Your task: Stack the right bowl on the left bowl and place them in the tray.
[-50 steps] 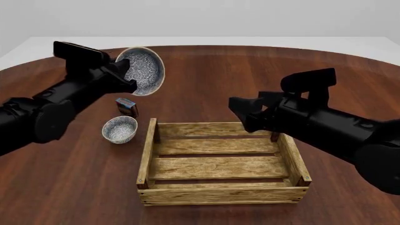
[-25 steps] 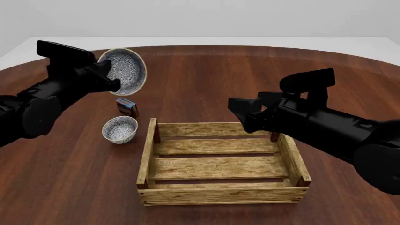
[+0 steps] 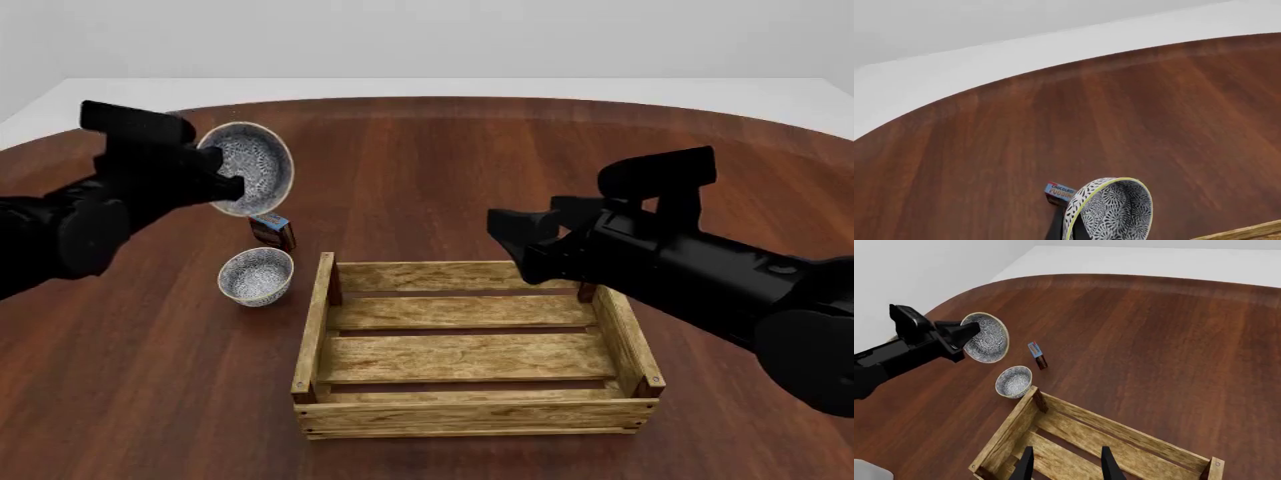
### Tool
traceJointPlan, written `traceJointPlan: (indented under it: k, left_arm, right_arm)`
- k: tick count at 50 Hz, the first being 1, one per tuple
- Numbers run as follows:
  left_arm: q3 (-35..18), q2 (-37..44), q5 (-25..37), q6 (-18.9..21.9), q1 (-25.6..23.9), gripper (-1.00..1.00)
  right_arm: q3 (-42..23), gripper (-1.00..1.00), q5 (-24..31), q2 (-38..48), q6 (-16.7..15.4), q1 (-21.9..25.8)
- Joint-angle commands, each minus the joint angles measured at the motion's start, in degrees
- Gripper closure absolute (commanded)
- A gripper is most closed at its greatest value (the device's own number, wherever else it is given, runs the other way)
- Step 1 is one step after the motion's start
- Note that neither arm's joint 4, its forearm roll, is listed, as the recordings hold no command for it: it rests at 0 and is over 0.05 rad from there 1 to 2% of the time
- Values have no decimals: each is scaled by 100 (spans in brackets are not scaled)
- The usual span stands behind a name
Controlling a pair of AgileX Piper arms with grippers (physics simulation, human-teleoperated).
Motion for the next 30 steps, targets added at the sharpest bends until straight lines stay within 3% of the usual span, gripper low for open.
traceJointPlan:
  k: [1, 20, 30]
  left_arm:
    - [-36, 262, -19, -83, 62, 100]
    - [7, 382, -121, -178, 99, 100]
    - [-145, 949, -50, 90, 372, 100]
  right_arm:
    - [1, -100, -15, 25, -3, 3]
    - [3, -100, -26, 49, -19, 8]
    - [0, -100, -8, 29, -17, 10]
